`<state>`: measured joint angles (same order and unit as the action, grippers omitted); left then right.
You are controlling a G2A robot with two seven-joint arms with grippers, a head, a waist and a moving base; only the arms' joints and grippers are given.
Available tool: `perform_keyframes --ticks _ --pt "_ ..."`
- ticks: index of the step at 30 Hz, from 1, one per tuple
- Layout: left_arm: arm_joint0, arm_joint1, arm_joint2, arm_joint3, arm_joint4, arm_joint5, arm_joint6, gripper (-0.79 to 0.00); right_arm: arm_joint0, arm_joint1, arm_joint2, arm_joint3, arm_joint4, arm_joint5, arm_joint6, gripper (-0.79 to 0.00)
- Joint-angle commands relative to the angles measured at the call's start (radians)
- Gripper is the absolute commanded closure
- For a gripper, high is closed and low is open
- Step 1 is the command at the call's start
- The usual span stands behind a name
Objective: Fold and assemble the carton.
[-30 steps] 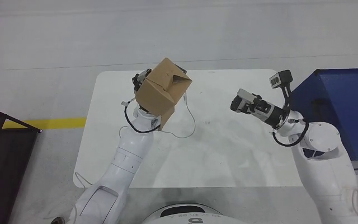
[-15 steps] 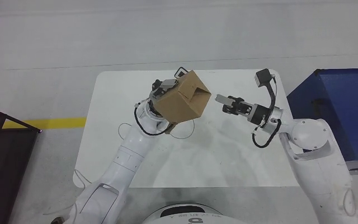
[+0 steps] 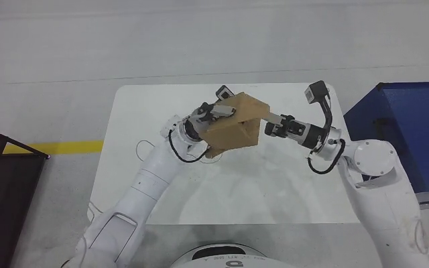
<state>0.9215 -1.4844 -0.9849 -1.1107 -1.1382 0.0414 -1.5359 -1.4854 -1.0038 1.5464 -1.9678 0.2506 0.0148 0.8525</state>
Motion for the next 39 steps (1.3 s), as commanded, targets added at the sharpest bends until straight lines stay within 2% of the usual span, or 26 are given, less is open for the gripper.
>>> perform_keyframes --ticks 1,3,5,10,14,18,22,26,29,32,36,39 --pt "-0.041 0.042 0.03 0.02 0.194 0.006 0.0 0.0 -0.035 0.004 0.059 0.006 0.005 0.005 -0.01 -0.785" --pt "-0.092 0.089 0.077 0.037 0.348 0.023 0.0 0.0 -0.075 0.008 0.112 0.002 0.015 0.009 -0.016 -0.785" --pt "-0.146 0.135 0.122 0.041 0.417 0.035 0.0 0.0 -0.117 0.01 0.157 -0.008 0.02 0.007 -0.019 -0.785" --pt "-0.241 0.224 0.173 0.003 0.317 0.013 0.0 0.0 -0.205 0.01 0.224 -0.035 0.05 -0.016 -0.031 -0.785" --pt "-0.254 0.268 0.213 -0.008 0.213 -0.036 0.0 0.0 -0.249 0.01 0.244 -0.059 0.038 -0.03 -0.032 -0.785" --pt "-0.236 0.291 0.275 -0.002 0.135 -0.093 0.0 0.0 -0.252 0.015 0.218 -0.103 -0.023 -0.011 0.024 -0.785" --pt "-0.22 0.294 0.323 -0.004 0.029 -0.144 0.0 0.0 -0.199 0.022 0.144 -0.136 -0.102 0.025 0.099 -0.785" --pt "-0.187 0.283 0.341 -0.012 -0.162 -0.183 0.0 0.0 -0.118 0.023 0.07 -0.148 -0.133 0.05 0.118 -0.785" --pt "-0.121 0.264 0.322 -0.036 -0.401 -0.202 0.0 0.0 -0.074 0.019 0.055 -0.14 -0.095 0.043 0.063 -0.785" --pt "-0.058 0.24 0.305 -0.044 -0.539 -0.196 0.0 0.0 -0.061 0.014 0.067 -0.123 -0.051 0.026 -0.004 -0.785" --pt "0.0 0.201 0.277 -0.055 -0.634 -0.175 0.0 0.0 -0.062 0.012 0.072 -0.117 -0.004 0.014 -0.03 -0.785" --pt "0.015 0.175 0.261 -0.057 -0.616 -0.153 0.0 0.0 -0.062 0.012 0.072 -0.117 -0.004 0.014 -0.03 -0.785"
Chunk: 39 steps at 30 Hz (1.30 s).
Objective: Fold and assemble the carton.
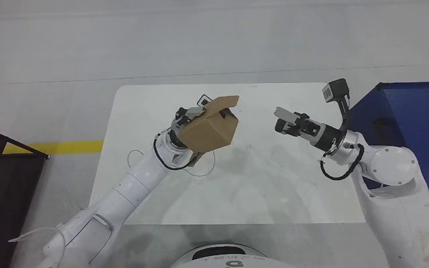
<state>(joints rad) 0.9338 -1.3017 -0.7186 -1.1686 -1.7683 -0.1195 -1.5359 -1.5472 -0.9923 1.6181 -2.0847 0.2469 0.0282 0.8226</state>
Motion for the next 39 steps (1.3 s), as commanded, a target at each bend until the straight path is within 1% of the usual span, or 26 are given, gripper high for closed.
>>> perform_keyframes --ticks 1,3,4,7,10,19,24,30,36,39 --pt "0.007 -0.015 -0.013 -0.001 0.015 0.018 0.0 0.0 0.0 0.0 0.0 0.0 -0.001 0.0 0.0 -0.785" --pt "0.016 -0.03 -0.041 -0.002 0.002 0.035 0.0 0.0 -0.001 0.0 -0.008 -0.003 -0.01 -0.006 0.0 -0.785" --pt "0.019 -0.036 -0.053 -0.002 0.002 0.049 0.0 0.0 0.005 0.001 -0.013 -0.011 -0.039 -0.009 0.003 -0.785" --pt "0.029 -0.053 -0.083 -0.001 0.021 0.106 0.0 0.0 0.037 0.003 -0.024 -0.035 -0.08 -0.021 0.006 -0.785" --pt "0.043 -0.069 -0.113 0.001 0.037 0.133 0.0 0.0 0.082 0.006 -0.04 -0.05 -0.142 0.003 0.026 -0.785" --pt "0.075 -0.111 -0.176 -0.008 0.073 0.201 0.0 0.0 0.241 0.003 -0.19 -0.004 -0.243 0.069 0.065 -0.785" --pt "0.101 -0.128 -0.204 -0.022 0.089 0.266 0.0 0.0 0.309 -0.002 -0.258 0.007 -0.27 0.087 0.083 -0.785" --pt "0.119 -0.142 -0.253 -0.023 0.109 0.304 0.0 0.0 0.357 -0.001 -0.309 0.01 -0.305 0.1 0.143 -0.785" --pt "0.125 -0.158 -0.279 -0.021 0.13 0.326 0.0 0.0 0.38 0.0 -0.307 0.024 -0.312 0.09 0.15 -0.785" --pt "0.141 -0.166 -0.272 -0.034 0.155 0.327 0.0 0.0 0.404 -0.003 -0.303 0.055 -0.296 0.087 0.113 -0.785"
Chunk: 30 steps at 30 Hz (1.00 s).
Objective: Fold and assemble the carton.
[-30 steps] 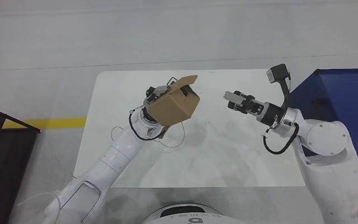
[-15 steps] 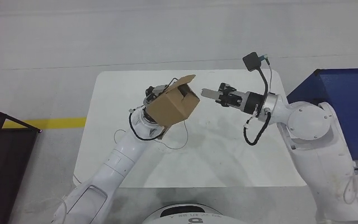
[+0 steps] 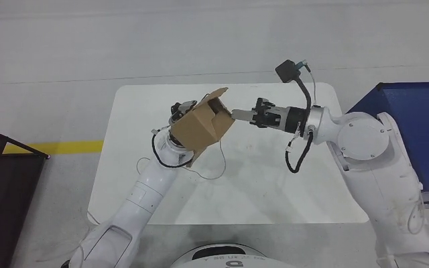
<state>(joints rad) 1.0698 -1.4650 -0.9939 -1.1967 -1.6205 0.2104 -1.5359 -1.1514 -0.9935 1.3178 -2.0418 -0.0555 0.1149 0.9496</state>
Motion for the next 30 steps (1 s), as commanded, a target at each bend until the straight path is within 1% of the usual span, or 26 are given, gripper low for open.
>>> perform_keyframes --ticks 1,7,15,18,23,30 --pt "0.005 -0.005 0.003 -0.008 0.011 -0.005 0.0 0.0 0.014 -0.003 -0.005 0.02 0.014 0.0 -0.026 -0.785" --pt "-0.002 -0.02 0.005 0.004 0.026 -0.013 0.0 0.0 0.03 -0.006 0.003 0.038 0.04 0.005 -0.076 -0.785" --pt "0.009 -0.026 -0.017 0.022 0.043 -0.01 0.0 0.0 0.073 -0.01 -0.041 0.007 0.072 -0.011 -0.019 -0.785" --pt "0.004 -0.03 -0.02 0.043 0.045 -0.014 0.0 0.0 0.076 -0.01 -0.057 0.001 0.063 0.007 -0.016 -0.785" --pt "-0.013 -0.034 -0.028 0.069 0.075 -0.063 0.0 0.0 0.077 -0.01 -0.066 0.006 0.055 0.014 -0.013 -0.785" --pt "-0.013 -0.034 -0.028 0.069 0.075 -0.063 0.0 0.0 0.077 -0.01 -0.066 0.006 0.055 0.014 -0.013 -0.785"
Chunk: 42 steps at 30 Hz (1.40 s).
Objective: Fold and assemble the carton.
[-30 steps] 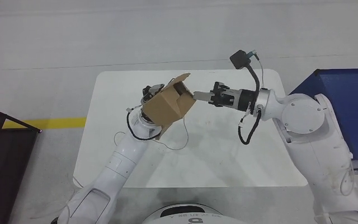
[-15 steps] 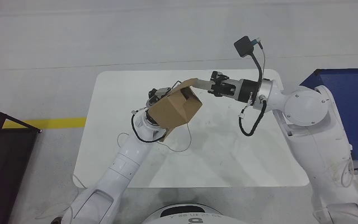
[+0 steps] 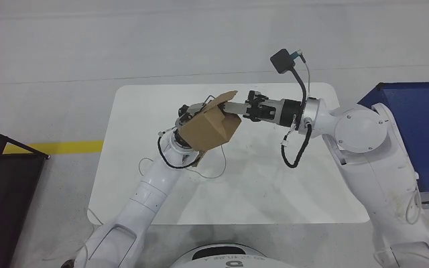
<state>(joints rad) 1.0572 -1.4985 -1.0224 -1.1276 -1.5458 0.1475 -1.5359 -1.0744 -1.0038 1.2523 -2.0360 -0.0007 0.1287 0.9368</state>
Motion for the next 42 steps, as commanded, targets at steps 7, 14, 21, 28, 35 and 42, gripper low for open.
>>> perform_keyframes --ticks 7,14,21,28,35,42 --pt "0.0 0.0 0.0 0.0 0.0 0.0 0.0 0.0 0.0 0.0 0.0 0.0 0.0 0.0 0.0 -0.785" --pt "0.0 0.0 0.0 0.0 0.0 0.0 0.0 0.0 0.0 0.0 0.0 0.0 0.0 0.0 0.0 -0.785" --pt "0.0 0.0 0.0 0.0 0.0 0.0 0.0 0.0 0.0 0.0 0.0 0.0 0.0 0.0 0.0 -0.785" --pt "0.022 0.002 -0.01 0.017 -0.005 0.004 0.041 0.0 -0.033 0.01 0.082 0.006 -0.037 -0.045 -0.044 -0.785" --pt "0.041 -0.022 0.041 0.108 -0.213 0.152 0.015 0.0 -0.089 0.032 0.232 -0.052 -0.183 -0.123 -0.06 -0.785" --pt "0.016 -0.048 0.141 0.18 -0.409 0.153 0.016 0.0 -0.048 0.028 0.135 -0.061 -0.333 -0.176 -0.115 -0.785"
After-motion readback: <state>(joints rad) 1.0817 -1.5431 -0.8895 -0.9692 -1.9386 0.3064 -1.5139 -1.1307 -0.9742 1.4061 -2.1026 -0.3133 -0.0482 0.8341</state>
